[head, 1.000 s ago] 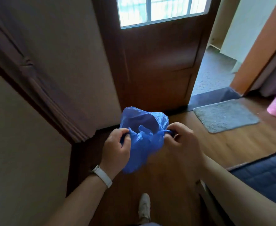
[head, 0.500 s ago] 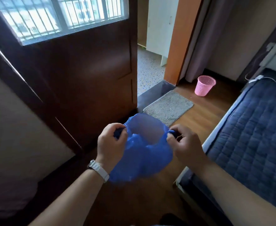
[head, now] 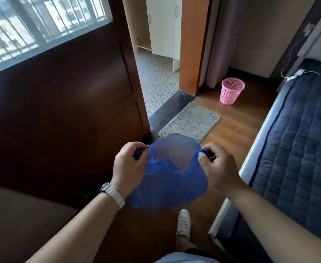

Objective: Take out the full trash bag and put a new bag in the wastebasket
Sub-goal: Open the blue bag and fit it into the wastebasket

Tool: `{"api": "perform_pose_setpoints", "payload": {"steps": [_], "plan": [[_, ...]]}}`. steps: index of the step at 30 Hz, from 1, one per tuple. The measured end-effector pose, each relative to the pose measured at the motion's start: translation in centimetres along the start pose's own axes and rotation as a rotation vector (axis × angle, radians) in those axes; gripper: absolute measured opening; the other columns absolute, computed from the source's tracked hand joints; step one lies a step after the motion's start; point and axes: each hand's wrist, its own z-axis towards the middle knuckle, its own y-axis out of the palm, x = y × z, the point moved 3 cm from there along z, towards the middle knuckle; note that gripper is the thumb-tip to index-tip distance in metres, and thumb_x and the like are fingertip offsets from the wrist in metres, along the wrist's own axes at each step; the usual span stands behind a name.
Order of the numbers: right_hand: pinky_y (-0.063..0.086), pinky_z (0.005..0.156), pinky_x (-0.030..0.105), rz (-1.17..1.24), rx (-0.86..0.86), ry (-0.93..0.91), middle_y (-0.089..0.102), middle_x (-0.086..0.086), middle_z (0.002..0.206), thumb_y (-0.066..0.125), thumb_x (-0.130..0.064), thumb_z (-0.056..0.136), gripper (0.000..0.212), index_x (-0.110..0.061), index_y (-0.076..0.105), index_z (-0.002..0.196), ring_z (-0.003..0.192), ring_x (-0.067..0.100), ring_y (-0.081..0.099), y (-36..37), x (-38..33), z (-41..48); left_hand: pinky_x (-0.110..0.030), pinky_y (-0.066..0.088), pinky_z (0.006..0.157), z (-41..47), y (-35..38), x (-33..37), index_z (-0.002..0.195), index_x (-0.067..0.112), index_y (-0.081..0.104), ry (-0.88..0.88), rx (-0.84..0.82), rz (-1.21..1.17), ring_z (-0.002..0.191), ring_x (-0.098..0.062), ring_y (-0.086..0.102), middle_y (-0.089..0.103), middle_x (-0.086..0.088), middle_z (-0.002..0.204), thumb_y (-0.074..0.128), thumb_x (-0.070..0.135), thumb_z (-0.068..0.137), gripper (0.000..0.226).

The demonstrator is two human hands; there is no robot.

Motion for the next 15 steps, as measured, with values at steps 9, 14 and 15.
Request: {"api": "perform_pose_setpoints", "payload": {"steps": [9, 14, 15], "plan": [[0.049, 0.061, 0.040, 0.059, 0.031, 0.007, 0.061, 0.005, 0.066, 0.063, -0.005, 0.084, 0.010, -0.011, 0.061, 0.076, 0.064, 0.025, 0.057, -2.3, 3.6, 14.7, -0.004, 0.040, 0.069, 14.2, 7.4, 2.9, 0.087, 0.033, 0.065, 0.101, -0.018, -0.008, 0.078, 0.009, 0.057, 0.061, 0.017, 0.082, 0.067, 0.019, 0.081, 0.015], [0.047, 0.060, 0.034, 0.042, 0.085, -0.065, 0.060, -0.001, 0.068, 0.060, -0.012, 0.084, 0.008, -0.014, 0.059, 0.076, 0.065, 0.015, 0.056, -4.9, 4.4, 20.0, -0.009, 0.043, 0.065, 20.5, 12.3, 5.2, 0.088, 0.037, 0.063, 0.174, -0.036, -0.096, 0.073, 0.003, 0.060, 0.063, 0.019, 0.082, 0.064, 0.023, 0.080, 0.016], [0.047, 0.060, 0.033, 0.030, 0.097, -0.067, 0.059, -0.002, 0.068, 0.061, -0.010, 0.084, 0.009, -0.014, 0.059, 0.076, 0.066, 0.015, 0.055, -5.5, 5.0, 21.0, -0.011, 0.044, 0.066, 21.7, 13.5, 5.7, 0.087, 0.038, 0.063, 0.177, -0.046, -0.115, 0.074, 0.002, 0.061, 0.064, 0.019, 0.082, 0.064, 0.024, 0.080, 0.016]]}}
